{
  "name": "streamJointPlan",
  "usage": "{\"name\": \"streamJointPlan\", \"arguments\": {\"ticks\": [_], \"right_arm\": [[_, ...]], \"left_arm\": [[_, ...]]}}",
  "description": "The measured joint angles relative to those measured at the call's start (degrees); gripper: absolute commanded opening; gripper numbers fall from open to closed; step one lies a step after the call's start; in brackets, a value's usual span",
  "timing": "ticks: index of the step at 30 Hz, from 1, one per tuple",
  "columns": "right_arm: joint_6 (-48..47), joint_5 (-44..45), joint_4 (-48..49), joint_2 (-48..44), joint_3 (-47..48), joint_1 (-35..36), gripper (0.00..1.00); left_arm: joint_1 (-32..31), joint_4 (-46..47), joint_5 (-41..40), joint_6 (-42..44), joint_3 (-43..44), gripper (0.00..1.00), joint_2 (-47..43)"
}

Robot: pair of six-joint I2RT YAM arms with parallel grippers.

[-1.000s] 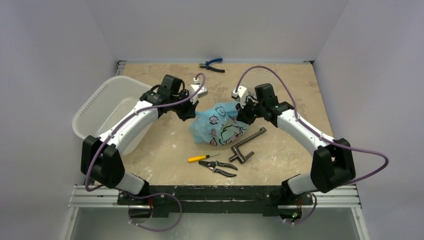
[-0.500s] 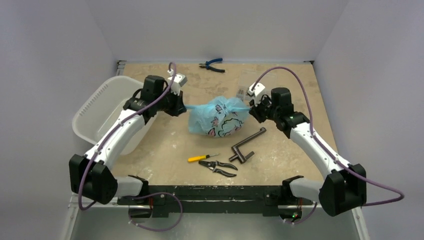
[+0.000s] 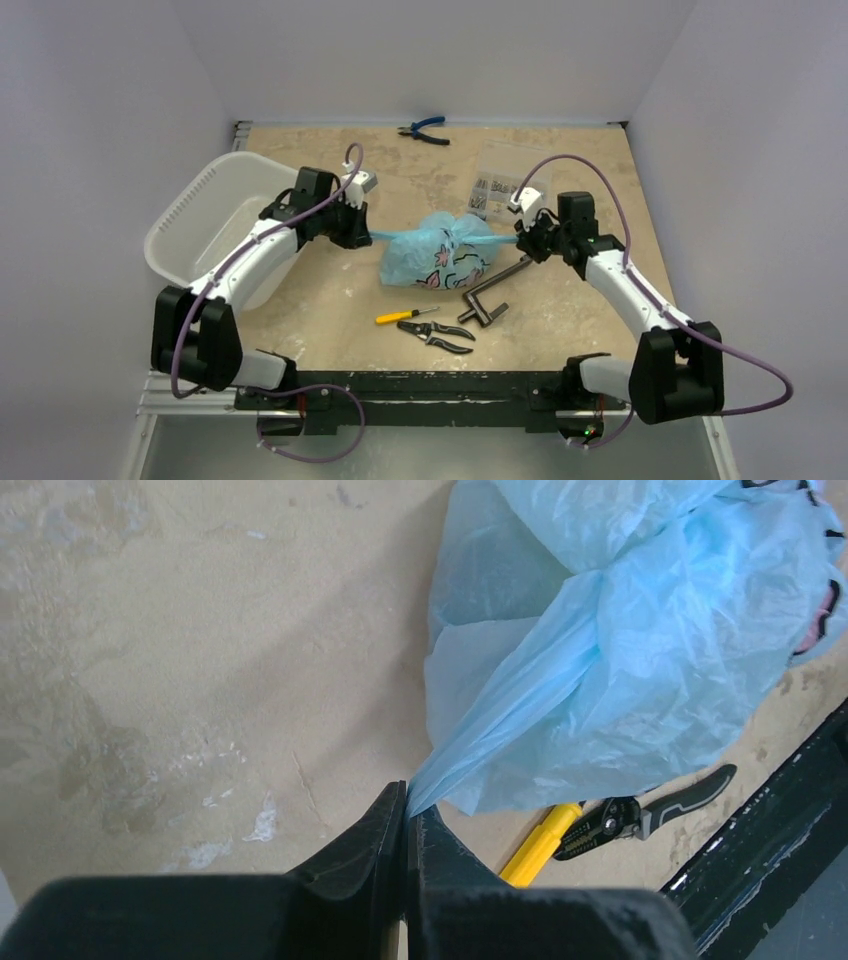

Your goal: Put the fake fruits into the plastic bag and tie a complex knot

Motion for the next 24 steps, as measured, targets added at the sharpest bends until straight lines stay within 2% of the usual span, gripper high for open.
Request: {"name": "streamJointPlan", "arguments": {"ticks": [6, 11, 14, 19, 21, 24], "right_arm": [[-0.66, -1.84, -2.56, -1.66, 2.93, -1.77, 0.0], [-0.87, -1.84, -0.33, -0.15, 0.2, -1.92, 0.0], [-1.29, -1.95, -1.53, 1.07, -0.31, -2.38, 0.0], [-4.07, -5.68, -2.64, 0.63, 1.73, -7.32, 0.0], [-5.66, -6.36, -2.64, 0.76, 2.54, -9.16, 0.0], [-7.61, 1.18, -2.62, 2.34, 2.49, -13.92, 0.0]], "left_arm": [[0.24, 0.63, 2.67, 2.4, 0.02, 0.0, -7.43], [0.46, 1.4, 2.54, 3.39, -1.46, 0.0, -3.65], [0.48, 0.24, 5.05, 3.85, -2.69, 0.0, -3.28], [0.5, 1.88, 10.23, 6.97, -2.69, 0.0, -11.87], [0.5, 2.51, 9.7, 8.63, -2.71, 0.0, -12.41], [2.56, 1.92, 1.07, 11.76, -3.98, 0.0, -9.07]]}}
